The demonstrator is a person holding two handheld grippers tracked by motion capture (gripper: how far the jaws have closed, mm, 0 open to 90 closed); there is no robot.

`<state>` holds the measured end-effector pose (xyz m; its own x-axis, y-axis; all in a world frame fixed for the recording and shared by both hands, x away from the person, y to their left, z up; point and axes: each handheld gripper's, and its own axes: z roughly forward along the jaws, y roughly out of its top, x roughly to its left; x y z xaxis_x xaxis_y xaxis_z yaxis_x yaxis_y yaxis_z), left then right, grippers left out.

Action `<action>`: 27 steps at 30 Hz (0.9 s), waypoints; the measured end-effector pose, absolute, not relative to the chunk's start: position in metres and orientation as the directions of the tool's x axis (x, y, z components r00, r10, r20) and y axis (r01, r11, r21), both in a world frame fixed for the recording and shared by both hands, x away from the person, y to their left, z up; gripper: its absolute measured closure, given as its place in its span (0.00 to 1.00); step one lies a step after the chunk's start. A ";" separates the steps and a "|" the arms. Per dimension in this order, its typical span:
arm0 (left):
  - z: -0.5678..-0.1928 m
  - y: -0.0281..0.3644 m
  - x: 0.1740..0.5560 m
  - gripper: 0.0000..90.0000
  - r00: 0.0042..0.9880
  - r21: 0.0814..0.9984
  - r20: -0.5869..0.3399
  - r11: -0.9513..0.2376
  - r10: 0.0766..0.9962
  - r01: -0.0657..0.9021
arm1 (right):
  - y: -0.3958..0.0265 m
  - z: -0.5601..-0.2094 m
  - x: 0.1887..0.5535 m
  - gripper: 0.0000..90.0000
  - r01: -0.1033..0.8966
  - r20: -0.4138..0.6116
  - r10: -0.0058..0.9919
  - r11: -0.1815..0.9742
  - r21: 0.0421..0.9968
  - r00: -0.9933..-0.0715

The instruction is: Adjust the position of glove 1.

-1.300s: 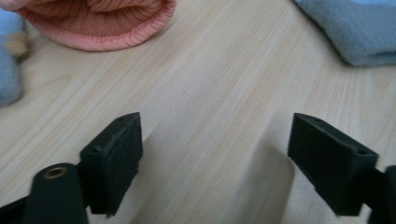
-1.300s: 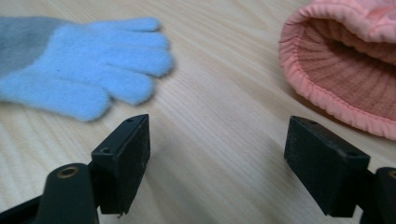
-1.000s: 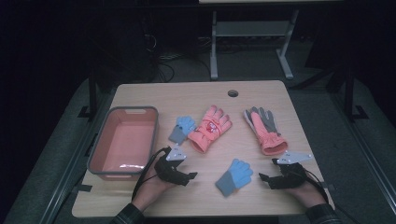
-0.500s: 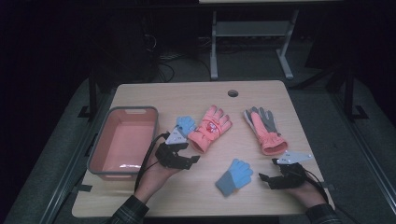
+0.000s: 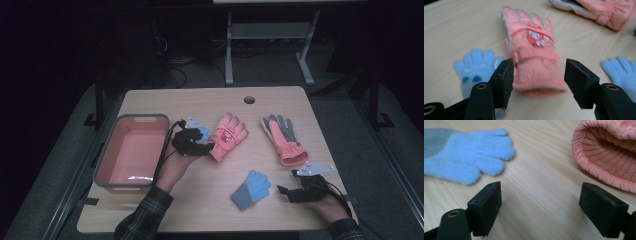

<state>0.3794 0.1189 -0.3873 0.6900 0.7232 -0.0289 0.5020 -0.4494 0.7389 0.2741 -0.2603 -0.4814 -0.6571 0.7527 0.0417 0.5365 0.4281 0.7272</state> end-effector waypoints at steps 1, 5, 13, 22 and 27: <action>-0.386 0.118 0.383 0.48 0.682 0.738 -0.019 -0.451 0.731 0.503 | -0.260 -0.481 0.274 0.20 0.537 0.042 0.753 0.428 0.727 -0.657; -0.384 0.119 0.400 0.51 0.648 0.726 -0.010 -0.440 0.761 0.528 | -0.260 -0.481 0.274 0.20 0.537 0.042 0.753 0.428 0.727 -0.657; -0.395 0.125 0.429 0.58 0.579 0.681 0.014 -0.431 0.815 0.592 | -0.261 -0.481 0.274 0.20 0.537 0.042 0.752 0.428 0.727 -0.657; -0.423 0.124 0.445 0.61 0.537 0.623 0.043 -0.443 0.843 0.645 | -0.260 -0.481 0.274 0.20 0.537 0.043 0.754 0.427 0.728 -0.656; -0.433 0.123 0.451 0.63 0.524 0.607 0.020 -0.427 0.851 0.670 | -0.260 -0.481 0.274 0.20 0.537 0.042 0.754 0.427 0.727 -0.656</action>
<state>0.4508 0.1230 -0.4329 0.5241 0.8514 0.0203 0.6699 -0.4269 0.6074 0.2742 -0.2605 -0.4813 -0.6558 0.7538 0.0424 0.5375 0.4266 0.7274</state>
